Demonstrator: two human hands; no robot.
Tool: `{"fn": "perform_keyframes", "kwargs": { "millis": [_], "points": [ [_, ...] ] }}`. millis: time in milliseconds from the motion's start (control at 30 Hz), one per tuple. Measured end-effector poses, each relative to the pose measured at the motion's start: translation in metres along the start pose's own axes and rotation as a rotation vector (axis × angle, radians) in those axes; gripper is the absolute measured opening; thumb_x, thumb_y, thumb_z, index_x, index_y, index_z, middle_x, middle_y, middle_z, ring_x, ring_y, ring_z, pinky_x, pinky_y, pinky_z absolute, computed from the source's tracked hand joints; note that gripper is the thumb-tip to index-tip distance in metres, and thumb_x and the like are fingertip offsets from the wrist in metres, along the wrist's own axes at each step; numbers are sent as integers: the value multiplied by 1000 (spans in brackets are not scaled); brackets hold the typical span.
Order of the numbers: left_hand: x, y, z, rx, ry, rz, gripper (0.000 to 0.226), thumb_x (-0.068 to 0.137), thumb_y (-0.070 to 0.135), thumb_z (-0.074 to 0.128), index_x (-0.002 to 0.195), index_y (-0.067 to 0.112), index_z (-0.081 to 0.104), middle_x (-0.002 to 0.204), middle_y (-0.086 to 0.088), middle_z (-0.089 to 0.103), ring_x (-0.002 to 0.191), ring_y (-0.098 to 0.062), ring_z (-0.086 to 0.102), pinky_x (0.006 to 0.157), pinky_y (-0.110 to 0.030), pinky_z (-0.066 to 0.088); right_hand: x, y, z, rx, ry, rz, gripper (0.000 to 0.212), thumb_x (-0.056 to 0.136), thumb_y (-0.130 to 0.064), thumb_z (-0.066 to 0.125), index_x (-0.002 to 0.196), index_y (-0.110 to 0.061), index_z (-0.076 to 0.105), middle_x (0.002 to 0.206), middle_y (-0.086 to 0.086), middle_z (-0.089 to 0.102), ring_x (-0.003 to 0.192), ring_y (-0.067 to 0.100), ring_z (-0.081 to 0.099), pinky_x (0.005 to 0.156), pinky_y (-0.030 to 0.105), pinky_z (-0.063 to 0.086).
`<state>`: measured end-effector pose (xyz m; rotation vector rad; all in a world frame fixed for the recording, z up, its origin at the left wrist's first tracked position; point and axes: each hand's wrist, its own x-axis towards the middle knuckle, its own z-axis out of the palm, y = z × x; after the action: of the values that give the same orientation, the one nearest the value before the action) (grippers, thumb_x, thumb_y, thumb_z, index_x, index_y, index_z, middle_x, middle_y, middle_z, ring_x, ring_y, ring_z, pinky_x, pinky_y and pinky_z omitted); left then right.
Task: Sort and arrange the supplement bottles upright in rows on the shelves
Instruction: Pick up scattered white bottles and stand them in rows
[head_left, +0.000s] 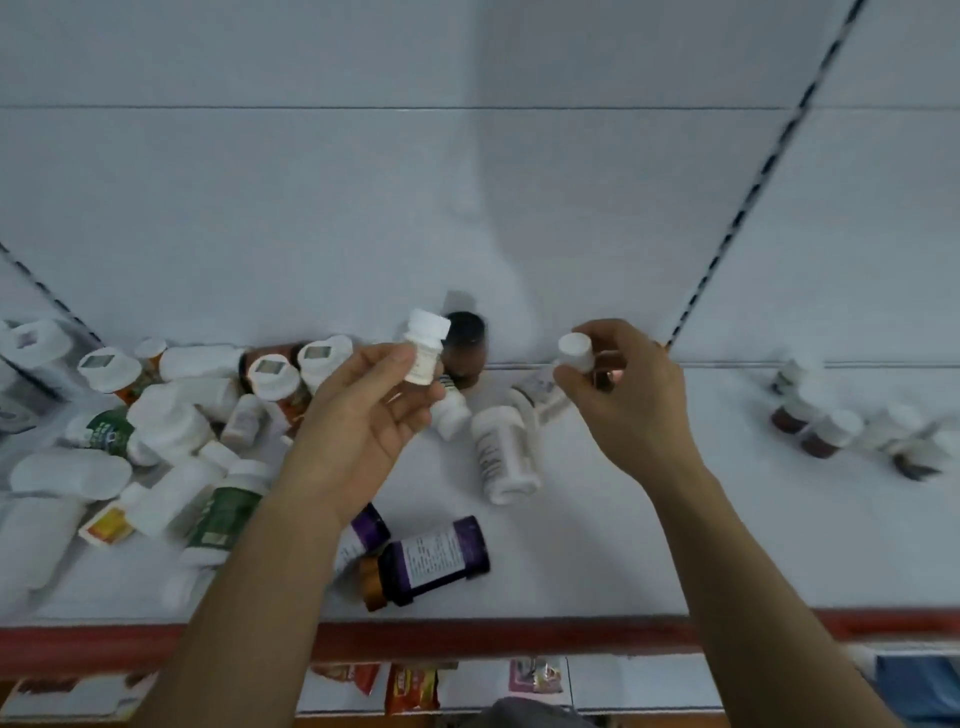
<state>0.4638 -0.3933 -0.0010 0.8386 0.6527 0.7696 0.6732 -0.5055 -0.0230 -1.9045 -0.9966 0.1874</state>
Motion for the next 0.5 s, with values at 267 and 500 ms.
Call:
{"fn": "perform_keyframes", "kwargs": {
  "millis": [267,500],
  "points": [
    [10,-77,126,-17,-254,-236,24,81,11,58,103,11,66,90,-10,71,78,-25,73,72,-32,61,-35,84,-131,-103,205,137,27,84,-23,78,106,-32,64,101,-13,63,87,5,61,73,17,46],
    [24,-180,201,787,-335,22,30,82,27,83,104,26,62,101,8,74,91,-10,70,83,-32,54,-51,162,-211,-220,173,280,25,84,-20,78,105,-24,65,96,-8,67,78,6,62,68,19,45]
  ]
}}
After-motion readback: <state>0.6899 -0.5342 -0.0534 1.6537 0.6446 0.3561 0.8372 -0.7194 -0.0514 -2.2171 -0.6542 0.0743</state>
